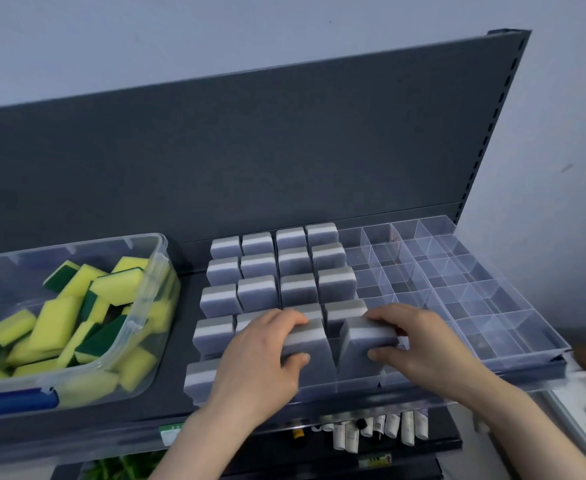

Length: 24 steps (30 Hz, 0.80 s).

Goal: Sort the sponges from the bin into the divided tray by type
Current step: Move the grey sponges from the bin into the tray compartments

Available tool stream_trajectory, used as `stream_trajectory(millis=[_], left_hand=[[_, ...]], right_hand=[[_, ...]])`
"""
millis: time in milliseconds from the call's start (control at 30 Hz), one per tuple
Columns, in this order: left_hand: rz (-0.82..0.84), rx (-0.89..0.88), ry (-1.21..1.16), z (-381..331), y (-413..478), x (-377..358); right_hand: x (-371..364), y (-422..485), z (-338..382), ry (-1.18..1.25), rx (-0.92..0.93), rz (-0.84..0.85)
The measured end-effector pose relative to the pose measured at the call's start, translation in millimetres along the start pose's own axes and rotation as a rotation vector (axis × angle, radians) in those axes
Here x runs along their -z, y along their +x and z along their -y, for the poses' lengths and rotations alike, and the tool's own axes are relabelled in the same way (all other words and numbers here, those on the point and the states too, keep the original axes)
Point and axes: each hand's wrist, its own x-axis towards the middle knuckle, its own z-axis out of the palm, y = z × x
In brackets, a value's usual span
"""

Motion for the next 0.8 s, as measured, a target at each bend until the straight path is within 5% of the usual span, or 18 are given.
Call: stream_trajectory(millis=[800], left_hand=[[0.221,-0.083,0.281,8.8,15.3,-19.7]], right_hand=[[-19.3,16.0,14.0,-0.431,-0.063,0.290]])
